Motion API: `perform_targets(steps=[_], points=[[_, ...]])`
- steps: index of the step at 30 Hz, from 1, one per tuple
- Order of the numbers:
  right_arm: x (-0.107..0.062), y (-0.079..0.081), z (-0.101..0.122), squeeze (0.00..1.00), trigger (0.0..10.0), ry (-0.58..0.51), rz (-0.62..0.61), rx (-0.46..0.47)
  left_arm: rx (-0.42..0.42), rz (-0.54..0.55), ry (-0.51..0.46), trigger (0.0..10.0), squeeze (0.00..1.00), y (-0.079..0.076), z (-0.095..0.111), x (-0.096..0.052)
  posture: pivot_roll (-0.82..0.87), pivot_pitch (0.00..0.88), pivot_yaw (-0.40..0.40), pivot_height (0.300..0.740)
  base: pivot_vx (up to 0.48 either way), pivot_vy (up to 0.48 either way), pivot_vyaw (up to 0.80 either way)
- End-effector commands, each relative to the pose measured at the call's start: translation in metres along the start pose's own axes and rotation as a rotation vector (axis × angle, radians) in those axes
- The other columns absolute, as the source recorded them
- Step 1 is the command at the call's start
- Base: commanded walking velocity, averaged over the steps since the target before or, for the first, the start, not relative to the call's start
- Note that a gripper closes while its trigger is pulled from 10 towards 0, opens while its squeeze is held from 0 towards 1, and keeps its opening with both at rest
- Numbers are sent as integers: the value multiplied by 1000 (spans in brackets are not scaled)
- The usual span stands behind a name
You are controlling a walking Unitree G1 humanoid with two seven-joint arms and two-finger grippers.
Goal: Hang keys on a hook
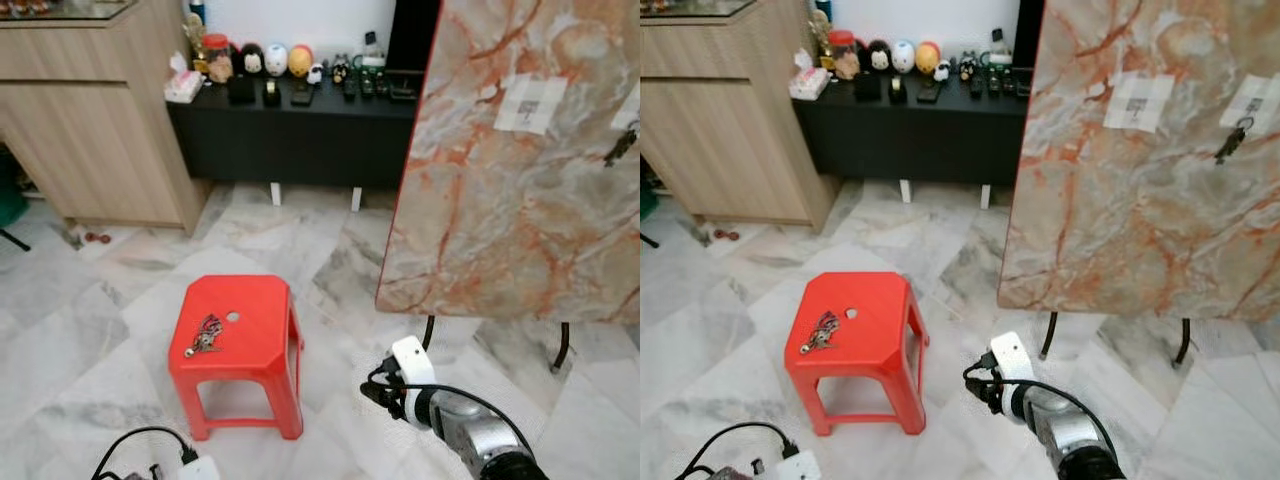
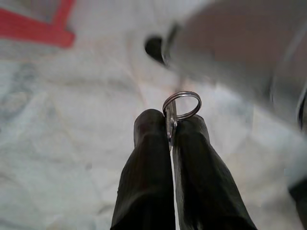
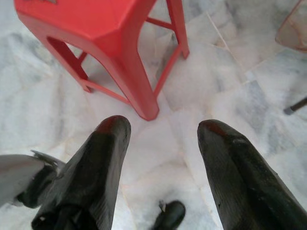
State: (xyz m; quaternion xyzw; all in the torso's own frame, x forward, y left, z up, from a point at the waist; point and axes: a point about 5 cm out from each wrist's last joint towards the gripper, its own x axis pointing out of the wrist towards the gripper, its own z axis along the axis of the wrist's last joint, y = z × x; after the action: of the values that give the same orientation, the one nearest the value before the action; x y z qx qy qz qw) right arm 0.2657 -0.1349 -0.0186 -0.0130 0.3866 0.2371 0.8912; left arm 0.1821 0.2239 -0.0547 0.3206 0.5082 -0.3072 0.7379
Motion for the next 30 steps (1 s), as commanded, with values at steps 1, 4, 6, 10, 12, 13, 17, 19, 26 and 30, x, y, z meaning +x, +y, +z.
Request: perform_targets(steps=[1, 4, 6, 10, 12, 13, 17, 19, 26, 30], points=[[-1, -7, 4, 0, 10000, -24, -47, -16, -34, 93, -125, 10000, 0, 17, 21, -5, 77, 61, -51, 740, 0, 0, 0], [-1, -12, 19, 0, 10000, -81, -61, -11, -104, 164, -303, 10000, 0, 40, 53, -19, 79, 55, -50, 740, 0, 0, 0], [-1, -12, 24, 0, 10000, -96, -56, -15, -86, 160, -333, 10000, 0, 43, 59, -22, 77, 54, -49, 740, 0, 0, 0], [-2, -11, 45, 0, 10000, -158, -26, -49, -30, 153, -408, 10000, 0, 53, 81, -35, 77, 48, -49, 740, 0, 0, 0], [-4, -10, 57, 0, 10000, -194, -2, -61, 9, 137, -431, 10000, 0, 56, 89, -43, 75, 43, -47, 740, 0, 0, 0], [-5, -9, 61, 0, 10000, -205, 8, -68, 22, 131, -437, 10000, 0, 57, 92, -45, 75, 43, -47, 740, 0, 0, 0], [-10, -7, 77, 0, 10000, -253, 51, -99, 74, 132, -473, 10000, 0, 60, 103, -54, 72, 33, -46, 740, 0, 0, 0], [-15, -2, 87, 0, 10000, -284, 106, -114, 108, 141, -482, 10000, 0, 62, 109, -60, 69, 25, -46, 740, 0, 0, 0], [-33, 25, 107, 0, 10000, -352, 351, -101, 170, 194, -453, 10000, 0, 67, 121, -72, 58, 11, -52, 740, 0, 0, 0], [-40, 35, 107, 0, 10000, -355, 451, -76, 178, 216, -491, 10000, 0, 68, 135, -81, 58, 3, -57, 740, 0, 0, 0]])
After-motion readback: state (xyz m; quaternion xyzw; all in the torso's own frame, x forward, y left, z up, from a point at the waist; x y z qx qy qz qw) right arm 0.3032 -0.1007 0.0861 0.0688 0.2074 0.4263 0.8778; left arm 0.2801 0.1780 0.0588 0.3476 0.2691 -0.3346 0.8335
